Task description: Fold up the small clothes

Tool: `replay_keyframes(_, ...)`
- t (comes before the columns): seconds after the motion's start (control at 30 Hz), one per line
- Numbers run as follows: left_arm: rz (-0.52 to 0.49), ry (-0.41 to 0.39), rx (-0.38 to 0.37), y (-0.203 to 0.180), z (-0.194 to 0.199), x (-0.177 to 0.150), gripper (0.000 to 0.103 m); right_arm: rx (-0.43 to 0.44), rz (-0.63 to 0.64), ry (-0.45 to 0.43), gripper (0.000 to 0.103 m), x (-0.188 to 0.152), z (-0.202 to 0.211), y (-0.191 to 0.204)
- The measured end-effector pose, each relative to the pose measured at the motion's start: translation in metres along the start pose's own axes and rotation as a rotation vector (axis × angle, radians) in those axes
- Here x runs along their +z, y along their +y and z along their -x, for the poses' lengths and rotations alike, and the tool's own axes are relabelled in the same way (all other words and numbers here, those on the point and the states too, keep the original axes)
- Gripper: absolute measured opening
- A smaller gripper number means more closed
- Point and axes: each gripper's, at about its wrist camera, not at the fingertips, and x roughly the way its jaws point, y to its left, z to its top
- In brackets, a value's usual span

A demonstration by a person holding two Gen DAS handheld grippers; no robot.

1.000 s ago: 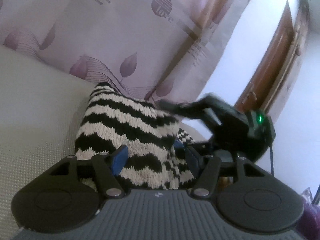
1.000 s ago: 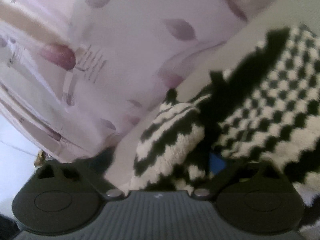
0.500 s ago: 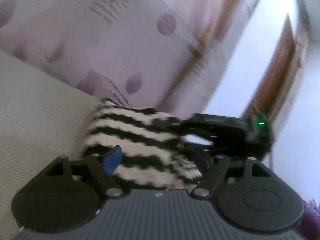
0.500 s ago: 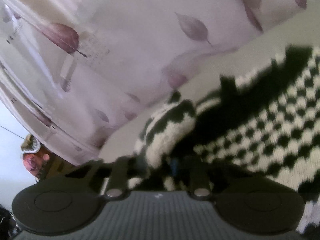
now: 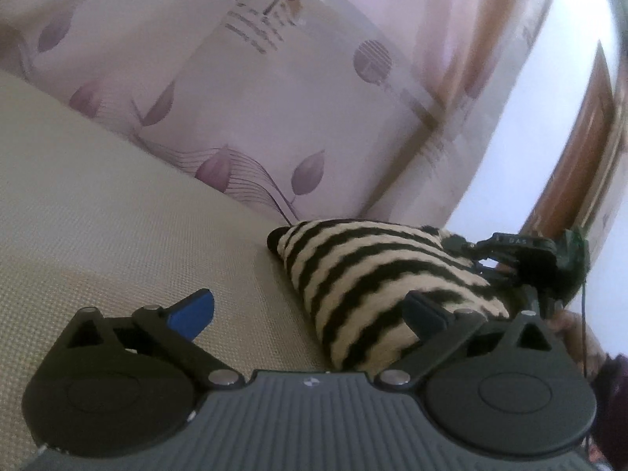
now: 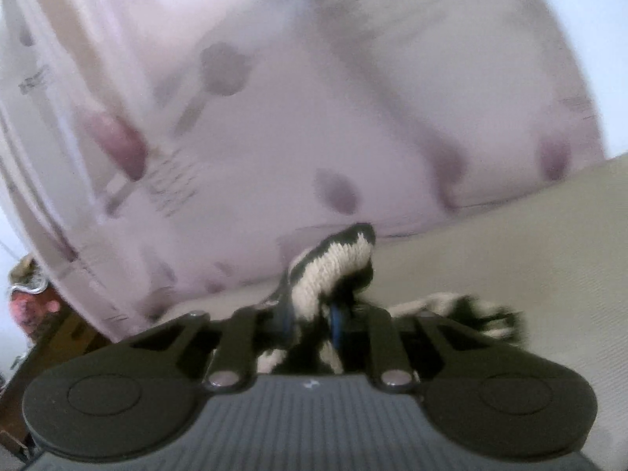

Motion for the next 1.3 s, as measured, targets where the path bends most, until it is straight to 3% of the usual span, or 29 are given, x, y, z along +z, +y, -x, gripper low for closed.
replay_keyframes(0.1,-0.05,0.004,-0.006,-0.007,0.001,0.001,0.102,-0.073,-0.028,0.025,0.017,0.003,0.004,-0.036)
replay_keyframes(0.23,-0.09,0.005,0.002,-0.012,-0.001,0.005,0.102,-0.184,-0.017,0.17,0.017,-0.024,-0.021,-0.074)
replay_keyframes(0.43,-0.126,0.015,0.02,-0.021,-0.005,0.019,0.101,-0.102,-0.12,0.05,0.024,-0.034,-0.005,-0.088)
replay_keyframes(0.53,-0.169,-0.01,-0.013,-0.041,-0.01,0.029,0.101,-0.135,-0.051,-0.044,0.027,-0.033,0.023,-0.07)
replay_keyframes(0.63,-0.201,-0.033,-0.057,-0.065,-0.018,0.04,0.099,-0.067,-0.017,-0.117,0.027,-0.037,0.05,-0.048)
replay_keyframes(0.7,-0.224,-0.023,-0.088,-0.081,-0.028,0.043,0.09,-0.011,0.032,-0.099,0.027,-0.042,0.058,-0.03)
replay_keyframes(0.8,-0.278,-0.009,-0.141,-0.103,-0.045,0.041,0.086,0.039,0.144,-0.03,0.027,-0.06,0.058,-0.006)
replay_keyframes(0.87,-0.342,-0.004,-0.148,-0.116,-0.058,0.033,0.084,-0.014,0.272,0.03,0.027,-0.073,0.046,0.008)
replay_keyframes(0.93,-0.379,0.028,-0.164,-0.121,-0.075,0.024,0.075,-0.072,0.33,0.091,0.024,-0.084,0.03,0.007)
replay_keyframes(1.0,-0.383,0.089,-0.162,-0.119,-0.091,0.015,0.071,-0.11,0.322,0.144,0.023,-0.092,0.016,-0.007)
replay_keyframes(1.07,-0.344,0.148,-0.145,-0.111,-0.103,0.007,0.068,-0.071,0.26,0.148,0.023,-0.091,0.018,-0.02)
replay_keyframes(1.17,-0.309,0.155,-0.153,-0.098,-0.101,-0.002,0.068,-0.017,0.2,0.207,0.025,-0.083,0.024,-0.023)
replay_keyframes(1.3,-0.301,0.149,-0.164,-0.089,-0.098,-0.011,0.068,0.04,0.181,0.092,0.025,-0.042,0.039,-0.017)
